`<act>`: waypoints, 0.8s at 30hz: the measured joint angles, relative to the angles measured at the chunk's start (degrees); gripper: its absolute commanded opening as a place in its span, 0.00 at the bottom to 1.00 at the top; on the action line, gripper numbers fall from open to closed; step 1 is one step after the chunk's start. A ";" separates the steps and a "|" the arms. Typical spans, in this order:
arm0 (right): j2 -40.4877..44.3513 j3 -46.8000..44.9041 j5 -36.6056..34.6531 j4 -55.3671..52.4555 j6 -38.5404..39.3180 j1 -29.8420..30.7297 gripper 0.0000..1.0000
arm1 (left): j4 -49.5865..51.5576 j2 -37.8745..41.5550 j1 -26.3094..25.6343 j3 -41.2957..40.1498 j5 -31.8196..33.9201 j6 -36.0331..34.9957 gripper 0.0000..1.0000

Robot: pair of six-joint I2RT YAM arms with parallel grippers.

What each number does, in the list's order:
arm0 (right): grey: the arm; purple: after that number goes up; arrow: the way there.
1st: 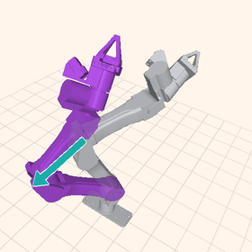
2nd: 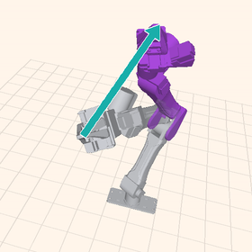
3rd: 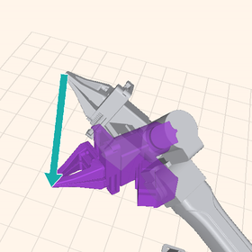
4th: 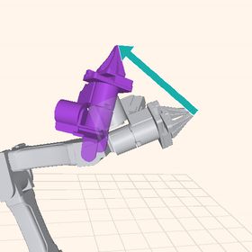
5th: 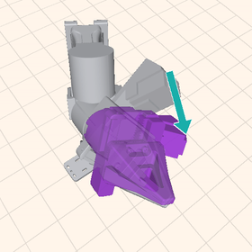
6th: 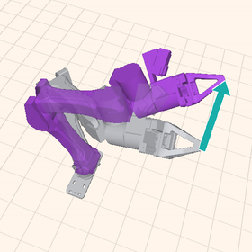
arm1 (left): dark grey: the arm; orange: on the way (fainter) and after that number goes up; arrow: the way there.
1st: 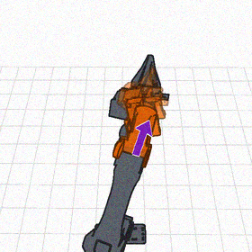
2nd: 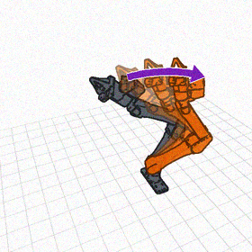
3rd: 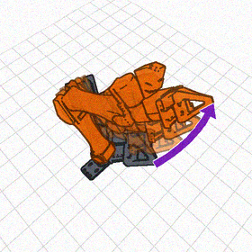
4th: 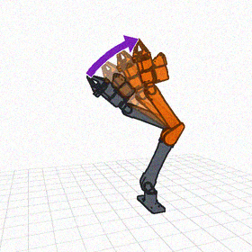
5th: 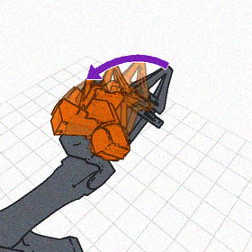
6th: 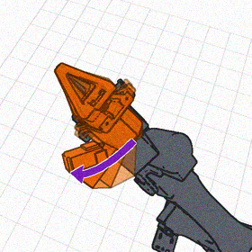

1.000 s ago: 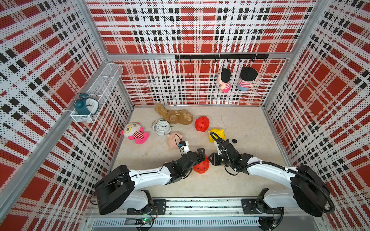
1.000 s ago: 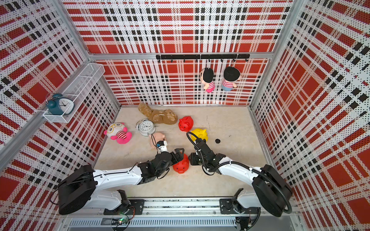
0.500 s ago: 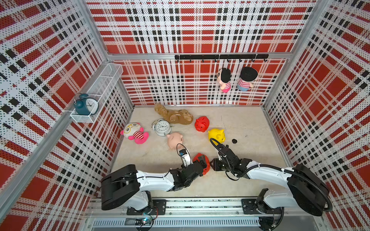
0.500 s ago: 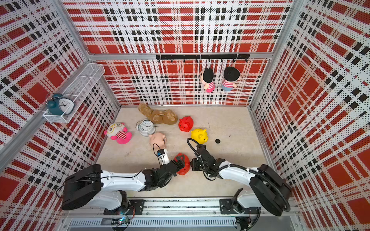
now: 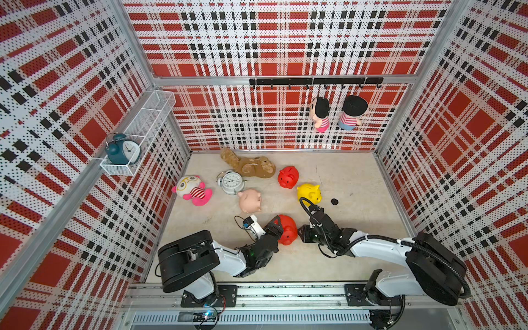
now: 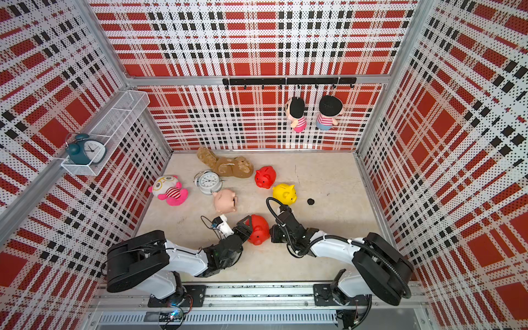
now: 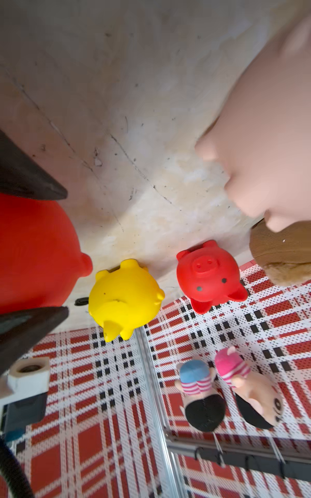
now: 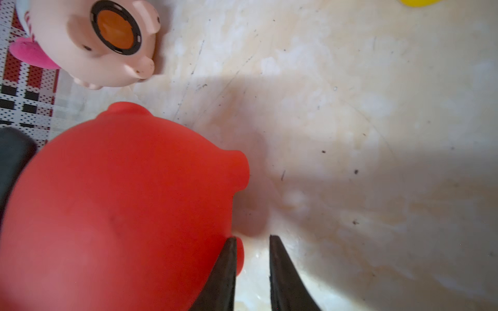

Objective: Open piggy banks
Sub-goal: Adjust the piggy bank at the center of the board.

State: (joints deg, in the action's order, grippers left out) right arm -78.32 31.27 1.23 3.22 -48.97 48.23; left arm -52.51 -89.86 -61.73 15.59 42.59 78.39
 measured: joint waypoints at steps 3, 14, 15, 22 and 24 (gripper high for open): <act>0.00 2.56 -0.26 -0.04 0.15 0.31 0.25 | -7.61 -1.51 2.97 -4.31 -1.51 1.86 0.67; -1.51 9.20 1.53 2.54 1.42 1.01 0.25 | -9.22 -2.19 5.84 -9.81 -8.28 1.84 0.77; -1.62 9.20 1.53 2.51 1.53 1.01 0.25 | -9.20 -1.51 5.99 -10.23 -8.55 1.66 0.78; -1.40 10.67 -0.72 -1.14 4.90 0.26 0.26 | -4.74 6.99 7.04 -10.93 -10.19 -0.74 0.85; -1.16 11.32 -1.03 -2.25 6.58 -0.74 0.28 | -0.33 11.08 7.04 -10.23 -10.49 -1.97 0.99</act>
State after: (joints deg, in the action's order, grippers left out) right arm -79.48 42.59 0.21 0.97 -42.39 47.48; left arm -52.84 -78.78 -54.70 5.37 32.10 76.42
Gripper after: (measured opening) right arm 0.267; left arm 0.871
